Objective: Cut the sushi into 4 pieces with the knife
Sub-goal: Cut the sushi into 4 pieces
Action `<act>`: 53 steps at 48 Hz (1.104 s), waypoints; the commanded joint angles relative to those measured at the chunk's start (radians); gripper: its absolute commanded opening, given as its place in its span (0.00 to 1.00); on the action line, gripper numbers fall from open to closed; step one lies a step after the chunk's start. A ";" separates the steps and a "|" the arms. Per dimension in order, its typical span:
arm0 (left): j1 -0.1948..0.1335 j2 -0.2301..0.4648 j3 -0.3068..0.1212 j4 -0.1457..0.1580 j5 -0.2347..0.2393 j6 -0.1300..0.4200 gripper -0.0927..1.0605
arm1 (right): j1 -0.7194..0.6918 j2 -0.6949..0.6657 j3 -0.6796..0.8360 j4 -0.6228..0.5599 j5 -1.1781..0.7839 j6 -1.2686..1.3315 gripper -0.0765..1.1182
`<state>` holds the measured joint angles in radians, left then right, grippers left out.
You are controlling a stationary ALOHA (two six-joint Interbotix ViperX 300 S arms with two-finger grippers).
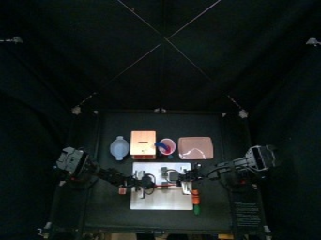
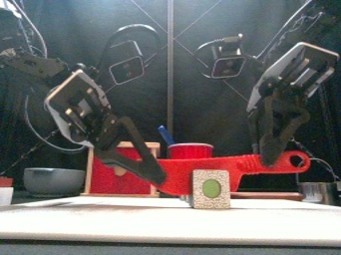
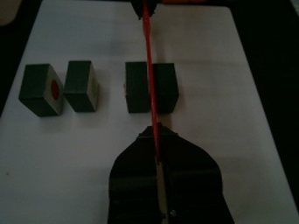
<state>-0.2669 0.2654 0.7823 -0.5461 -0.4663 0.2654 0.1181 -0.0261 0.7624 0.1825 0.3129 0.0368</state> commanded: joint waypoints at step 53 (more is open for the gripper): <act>0.052 -0.179 -0.025 0.098 0.055 0.002 0.52 | -0.025 -0.091 -0.107 -0.041 0.110 0.000 0.16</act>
<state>-0.2178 0.1273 0.7885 -0.4525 -0.4004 0.2669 0.0966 -0.0706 0.6903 0.1427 0.4249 0.0368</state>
